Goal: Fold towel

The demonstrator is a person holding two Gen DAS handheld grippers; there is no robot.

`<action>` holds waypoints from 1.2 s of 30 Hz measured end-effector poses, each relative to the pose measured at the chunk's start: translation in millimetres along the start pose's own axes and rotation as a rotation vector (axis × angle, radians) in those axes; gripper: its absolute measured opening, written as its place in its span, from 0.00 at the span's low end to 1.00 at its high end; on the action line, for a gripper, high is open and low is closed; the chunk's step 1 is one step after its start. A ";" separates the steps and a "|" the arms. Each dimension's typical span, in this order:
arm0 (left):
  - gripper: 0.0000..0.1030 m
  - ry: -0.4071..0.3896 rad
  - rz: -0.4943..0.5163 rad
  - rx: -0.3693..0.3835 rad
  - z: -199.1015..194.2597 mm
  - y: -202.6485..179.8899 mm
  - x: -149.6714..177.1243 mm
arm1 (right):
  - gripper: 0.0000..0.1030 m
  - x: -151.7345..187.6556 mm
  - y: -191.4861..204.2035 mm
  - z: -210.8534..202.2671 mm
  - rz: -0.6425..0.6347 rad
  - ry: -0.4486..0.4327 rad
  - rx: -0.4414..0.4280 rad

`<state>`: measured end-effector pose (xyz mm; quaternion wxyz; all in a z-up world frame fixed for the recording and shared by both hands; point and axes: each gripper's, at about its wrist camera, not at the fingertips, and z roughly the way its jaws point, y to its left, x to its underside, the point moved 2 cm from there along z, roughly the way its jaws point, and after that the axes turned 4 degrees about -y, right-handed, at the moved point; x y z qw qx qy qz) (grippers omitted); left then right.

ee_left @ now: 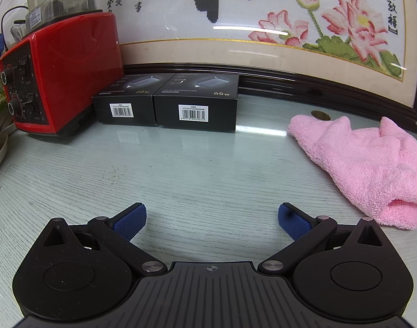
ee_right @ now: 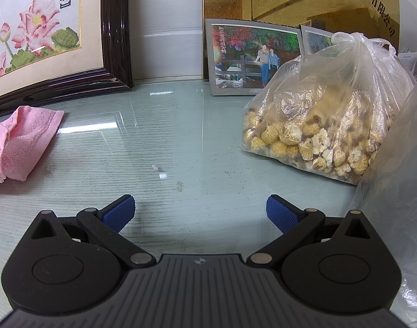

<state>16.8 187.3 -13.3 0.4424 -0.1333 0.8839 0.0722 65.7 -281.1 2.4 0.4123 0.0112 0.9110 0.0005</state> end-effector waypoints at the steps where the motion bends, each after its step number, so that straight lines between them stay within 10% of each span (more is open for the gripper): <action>1: 1.00 0.000 0.000 0.000 0.0 0.0 0.0 | 1.00 -0.1 0.2 -0.1 0.000 0.000 0.001; 17: 1.00 0.000 0.000 0.000 0.3 -0.2 -0.1 | 1.00 -18.3 42.1 -19.0 -0.040 -0.021 -0.008; 36: 1.00 0.000 -0.001 0.000 0.8 0.0 -0.2 | 1.00 -38.9 102.6 -42.5 0.043 -0.125 -0.521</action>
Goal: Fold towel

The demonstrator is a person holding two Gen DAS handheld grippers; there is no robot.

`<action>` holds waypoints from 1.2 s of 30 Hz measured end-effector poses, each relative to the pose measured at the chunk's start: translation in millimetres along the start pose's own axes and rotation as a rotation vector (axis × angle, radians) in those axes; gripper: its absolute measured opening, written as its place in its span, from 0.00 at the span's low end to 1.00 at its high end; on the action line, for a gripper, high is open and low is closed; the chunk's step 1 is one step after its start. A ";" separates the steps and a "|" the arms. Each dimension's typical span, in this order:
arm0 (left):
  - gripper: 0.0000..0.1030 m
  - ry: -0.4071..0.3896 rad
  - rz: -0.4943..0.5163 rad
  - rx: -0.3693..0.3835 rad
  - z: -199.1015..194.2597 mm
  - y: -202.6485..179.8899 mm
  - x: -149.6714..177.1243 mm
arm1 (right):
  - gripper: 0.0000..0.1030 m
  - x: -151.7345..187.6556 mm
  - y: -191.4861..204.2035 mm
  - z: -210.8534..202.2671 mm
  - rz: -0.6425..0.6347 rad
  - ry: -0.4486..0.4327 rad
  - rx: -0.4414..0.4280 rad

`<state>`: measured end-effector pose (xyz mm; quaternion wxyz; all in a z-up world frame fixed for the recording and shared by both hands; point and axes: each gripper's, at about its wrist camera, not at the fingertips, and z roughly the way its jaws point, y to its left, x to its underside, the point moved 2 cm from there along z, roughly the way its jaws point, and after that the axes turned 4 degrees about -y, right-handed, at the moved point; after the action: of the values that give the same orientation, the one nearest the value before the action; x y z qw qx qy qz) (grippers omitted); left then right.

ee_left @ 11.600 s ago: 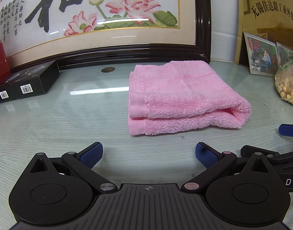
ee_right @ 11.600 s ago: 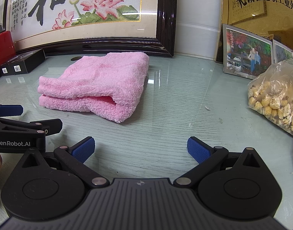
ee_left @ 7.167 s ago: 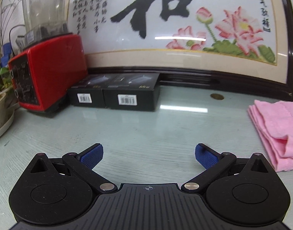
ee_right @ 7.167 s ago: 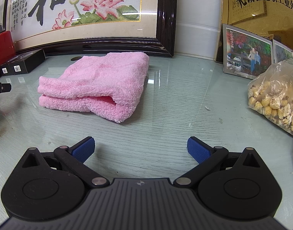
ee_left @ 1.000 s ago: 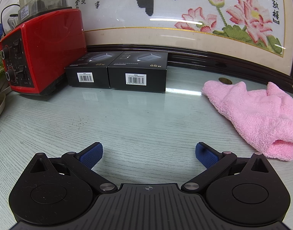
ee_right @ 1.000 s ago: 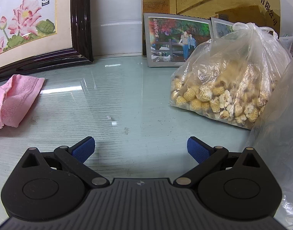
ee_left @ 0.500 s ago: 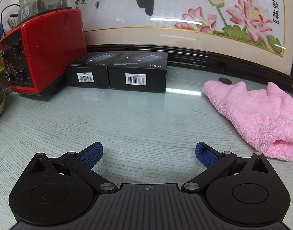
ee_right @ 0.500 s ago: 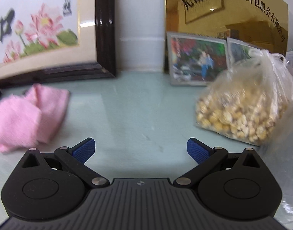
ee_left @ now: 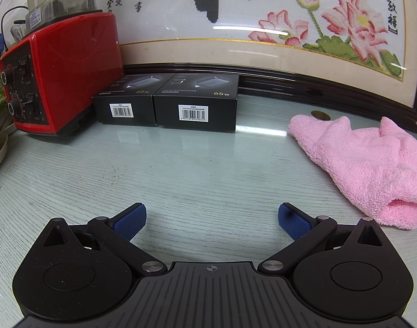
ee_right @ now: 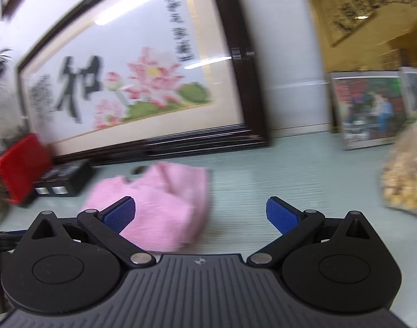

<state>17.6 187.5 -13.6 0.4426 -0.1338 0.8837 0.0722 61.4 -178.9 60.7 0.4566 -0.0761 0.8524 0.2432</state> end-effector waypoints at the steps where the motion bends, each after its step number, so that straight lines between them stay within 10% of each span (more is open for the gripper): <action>1: 1.00 0.000 0.000 0.000 0.1 0.0 -0.1 | 1.00 1.3 2.0 1.6 0.006 0.004 -0.017; 36: 1.00 -0.118 0.063 -0.045 -17.9 -9.4 -3.6 | 1.00 30.4 26.8 40.0 -0.080 0.057 -0.083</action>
<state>8.8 174.7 -0.1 0.4885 -0.1115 0.8579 0.1136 64.2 -133.4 26.6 0.4379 -0.1357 0.8506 0.2575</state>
